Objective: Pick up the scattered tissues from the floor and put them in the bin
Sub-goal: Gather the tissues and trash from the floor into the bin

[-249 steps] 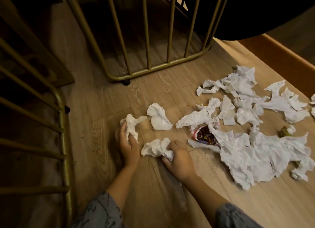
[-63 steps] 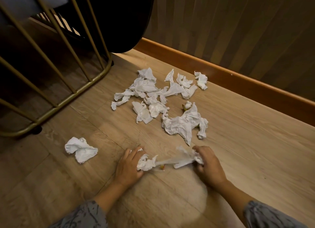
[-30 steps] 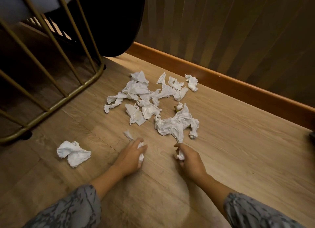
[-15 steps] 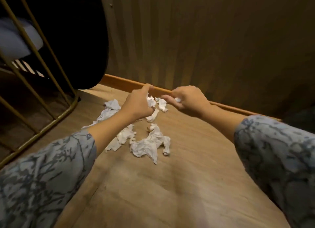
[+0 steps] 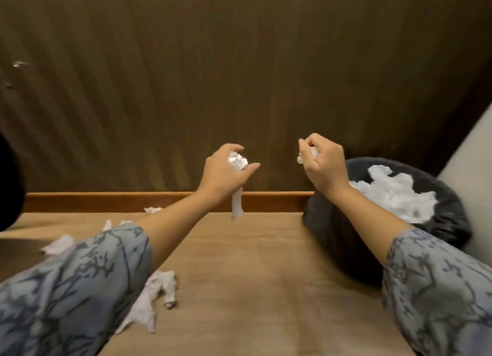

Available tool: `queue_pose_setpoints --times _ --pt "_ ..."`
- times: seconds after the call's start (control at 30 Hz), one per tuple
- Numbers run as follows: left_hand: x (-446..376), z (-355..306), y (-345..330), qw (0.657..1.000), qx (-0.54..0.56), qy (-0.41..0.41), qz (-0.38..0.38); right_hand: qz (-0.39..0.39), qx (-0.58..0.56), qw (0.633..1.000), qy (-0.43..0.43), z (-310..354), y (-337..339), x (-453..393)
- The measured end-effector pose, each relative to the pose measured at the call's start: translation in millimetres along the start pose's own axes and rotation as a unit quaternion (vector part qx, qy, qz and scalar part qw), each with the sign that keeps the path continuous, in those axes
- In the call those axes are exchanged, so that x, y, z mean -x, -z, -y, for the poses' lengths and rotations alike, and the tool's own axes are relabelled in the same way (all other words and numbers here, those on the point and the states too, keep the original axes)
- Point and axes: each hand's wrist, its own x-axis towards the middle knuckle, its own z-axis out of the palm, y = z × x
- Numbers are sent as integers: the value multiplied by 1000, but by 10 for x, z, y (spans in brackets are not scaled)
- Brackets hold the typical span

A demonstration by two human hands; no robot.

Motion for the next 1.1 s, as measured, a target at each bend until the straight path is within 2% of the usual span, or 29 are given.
queue_pose_setpoints --times 0.2,0.37,0.43,0.5,0.53,0.6,0.67,0.7,0.8,0.87,1.0,1.1 --pt "-130 -824 -1241 984 170 -10 -57 -181 51 973 -131 -859 953 49" --pt "-246 -1368 -2053 963 254 -44 -83 -236 87 943 -219 -1355 1252 135" --pt "-248 -1454 -2362 972 220 -59 -58 -197 122 929 -289 -1571 1334 136" --pt "-187 -1408 -2680 991 121 -55 10 -84 135 900 -405 -1821 1401 105" --pt "-135 -1348 -2808 995 53 -35 77 -13 134 876 -463 -1922 1423 86" --pt "-19 -1214 -2983 967 -87 -4 240 78 153 834 -524 -2098 1430 71" --pt "-3 -1119 -3076 936 -131 -17 325 89 178 828 -524 -2166 1390 55" --pt "-29 -1103 -3079 938 -96 -20 334 84 191 834 -511 -2119 1378 42" --pt "-164 -1095 -2911 955 126 9 268 49 208 869 -447 -1848 1355 -15" --pt "-275 -1100 -2661 958 185 -6 219 17 194 896 -398 -1646 1287 -96" --pt "-503 -864 -1984 980 147 -32 129 7 128 954 -272 -1120 818 -253" --pt "-481 -339 -1339 989 91 1 113 75 41 981 -172 -616 278 -230"
